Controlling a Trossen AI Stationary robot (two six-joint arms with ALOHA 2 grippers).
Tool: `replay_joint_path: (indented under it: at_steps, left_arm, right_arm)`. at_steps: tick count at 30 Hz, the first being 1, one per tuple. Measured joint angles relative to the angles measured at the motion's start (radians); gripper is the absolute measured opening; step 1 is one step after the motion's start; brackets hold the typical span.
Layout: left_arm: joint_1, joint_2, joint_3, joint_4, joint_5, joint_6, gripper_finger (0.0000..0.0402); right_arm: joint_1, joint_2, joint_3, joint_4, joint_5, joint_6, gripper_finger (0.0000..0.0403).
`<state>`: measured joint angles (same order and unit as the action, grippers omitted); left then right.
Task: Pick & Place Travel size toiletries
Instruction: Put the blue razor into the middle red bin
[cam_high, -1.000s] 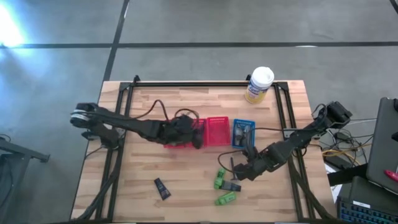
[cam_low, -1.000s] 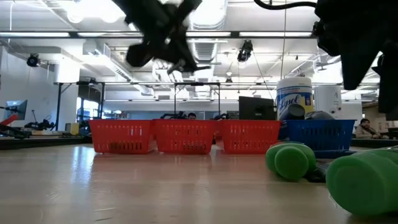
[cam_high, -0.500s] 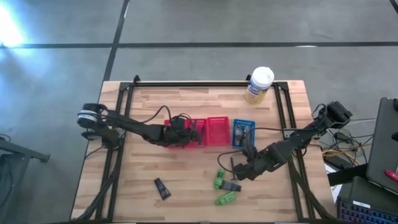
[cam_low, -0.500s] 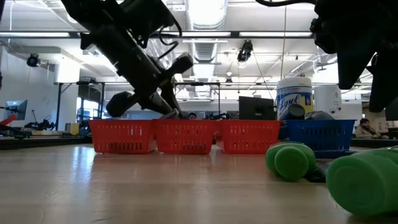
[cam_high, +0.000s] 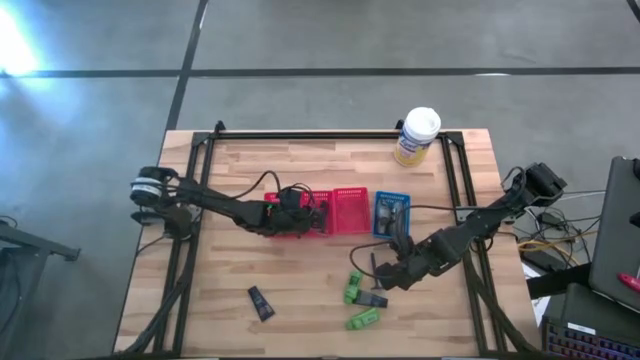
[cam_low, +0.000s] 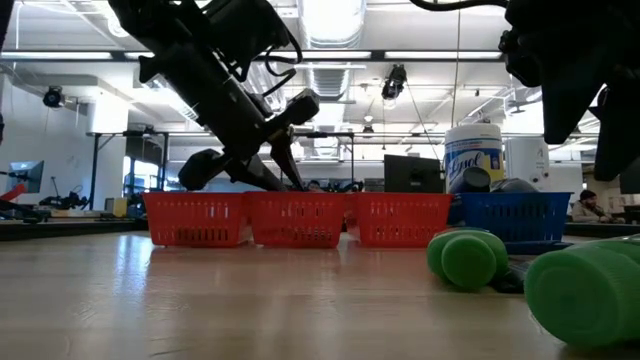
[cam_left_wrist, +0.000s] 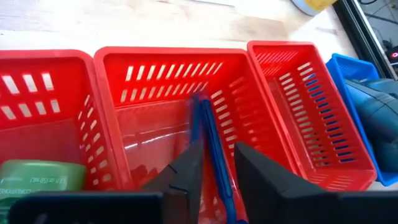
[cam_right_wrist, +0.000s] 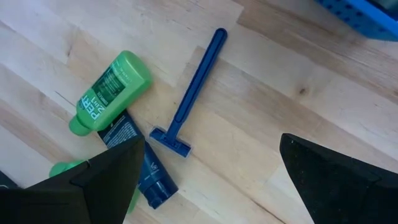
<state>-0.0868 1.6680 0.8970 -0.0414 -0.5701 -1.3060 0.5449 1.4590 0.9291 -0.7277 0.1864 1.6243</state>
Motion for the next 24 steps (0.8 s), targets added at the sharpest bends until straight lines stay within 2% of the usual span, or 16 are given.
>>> replay_joint_path:
  at_steps: [8, 14, 17, 24]
  left_arm:
    - [-0.002, -0.017, 0.006, 0.003, 0.010, 0.011, 0.0129]
    - [-0.028, -0.082, 0.041, 0.007, 0.011, 0.196, 0.0130]
    - [-0.040, -0.115, 0.055, 0.006, 0.011, 0.294, 0.0130]
    - [-0.051, -0.176, 0.049, -0.004, 0.013, 0.385, 0.0130]
  right_arm:
    - [0.000, 0.000, 0.000, 0.003, -0.015, 0.028, 0.0368]
    - [-0.001, 0.043, 0.000, 0.022, -0.089, 0.073, 0.0368]
    - [-0.001, 0.074, 0.000, 0.052, -0.090, 0.083, 0.0368]
    - [-0.003, 0.105, 0.003, 0.091, -0.082, 0.086, 0.0368]
